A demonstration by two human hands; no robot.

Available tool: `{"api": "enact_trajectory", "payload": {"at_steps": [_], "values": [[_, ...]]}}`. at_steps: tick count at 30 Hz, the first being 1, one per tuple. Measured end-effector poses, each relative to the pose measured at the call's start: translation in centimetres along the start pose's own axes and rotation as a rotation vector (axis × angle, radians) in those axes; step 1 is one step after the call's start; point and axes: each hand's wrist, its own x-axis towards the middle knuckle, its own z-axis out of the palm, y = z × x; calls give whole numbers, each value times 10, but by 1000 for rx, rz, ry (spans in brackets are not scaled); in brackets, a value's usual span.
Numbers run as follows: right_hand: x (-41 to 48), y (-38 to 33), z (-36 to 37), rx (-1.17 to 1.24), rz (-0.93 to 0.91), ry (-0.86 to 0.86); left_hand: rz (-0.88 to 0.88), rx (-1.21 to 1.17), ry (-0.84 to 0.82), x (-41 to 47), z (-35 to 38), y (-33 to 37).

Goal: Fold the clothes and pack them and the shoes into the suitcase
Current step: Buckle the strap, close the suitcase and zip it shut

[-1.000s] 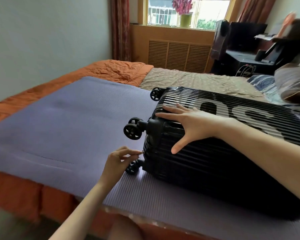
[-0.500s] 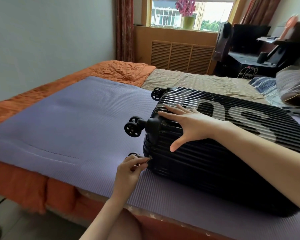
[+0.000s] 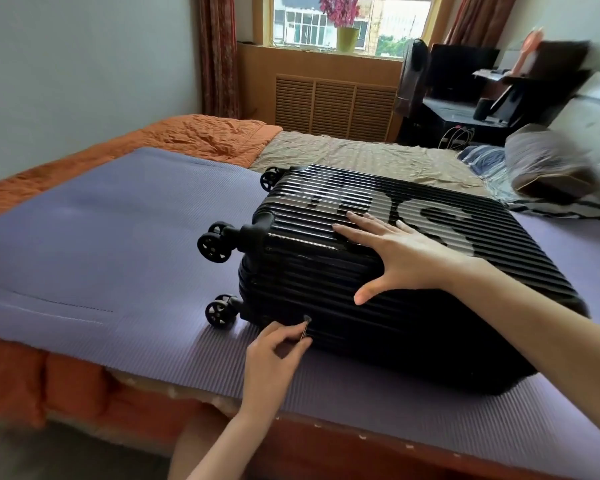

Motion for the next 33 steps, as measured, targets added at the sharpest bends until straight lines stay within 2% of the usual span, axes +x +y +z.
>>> {"api": "enact_trajectory", "payload": {"at_steps": [2, 3, 7, 10, 12, 16, 25, 28, 33], "values": [[-14, 6, 5, 27, 4, 78, 1, 3, 11, -5, 9, 2], [-22, 8, 11, 50, -8, 175, 4, 9, 13, -7, 14, 3], [-68, -1, 53, 106, -81, 716, 19, 34, -23, -18, 38, 7], [-100, -18, 98, 229, 51, 915, 54, 56, -49, -25, 62, 15], [-116, -23, 125, 412, 224, 918, 88, 76, -59, -29, 78, 20], [-128, -17, 158, 872, 498, 794, 96, 68, -77, -39, 101, 25], [-110, -32, 164, 1192, 516, 614, 69, 37, -138, -46, 100, 30], [-101, -40, 167, 1293, 535, 641, 59, 12, -192, -47, 98, 32], [-95, -44, 172, 1301, 584, 709, -27, -46, -314, -45, 86, 25]]}}
